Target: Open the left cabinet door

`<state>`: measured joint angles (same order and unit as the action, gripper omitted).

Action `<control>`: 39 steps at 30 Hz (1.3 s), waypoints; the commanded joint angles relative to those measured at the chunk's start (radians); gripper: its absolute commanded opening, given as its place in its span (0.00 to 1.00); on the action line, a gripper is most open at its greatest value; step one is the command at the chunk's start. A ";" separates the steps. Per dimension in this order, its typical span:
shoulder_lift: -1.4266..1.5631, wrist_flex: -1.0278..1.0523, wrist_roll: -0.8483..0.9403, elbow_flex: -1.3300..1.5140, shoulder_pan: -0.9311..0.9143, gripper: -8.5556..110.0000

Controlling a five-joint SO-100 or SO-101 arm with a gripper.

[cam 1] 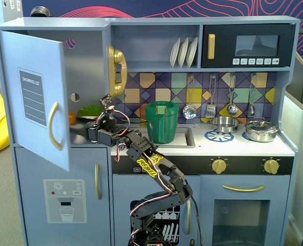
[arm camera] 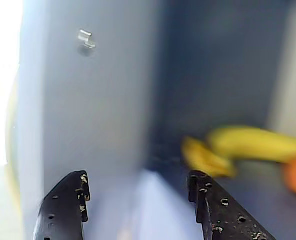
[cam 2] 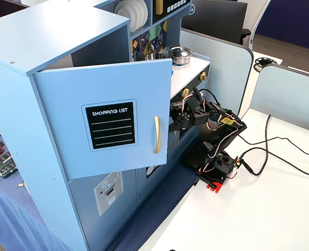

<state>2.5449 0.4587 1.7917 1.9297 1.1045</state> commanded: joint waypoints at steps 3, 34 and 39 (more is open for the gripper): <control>0.014 -0.018 -0.012 -0.009 -0.025 0.24; 0.522 0.589 -0.304 0.983 -1.183 0.14; 0.538 0.546 -0.328 1.066 -1.180 0.14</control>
<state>3.0680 1.0339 1.4772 2.9805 -0.0706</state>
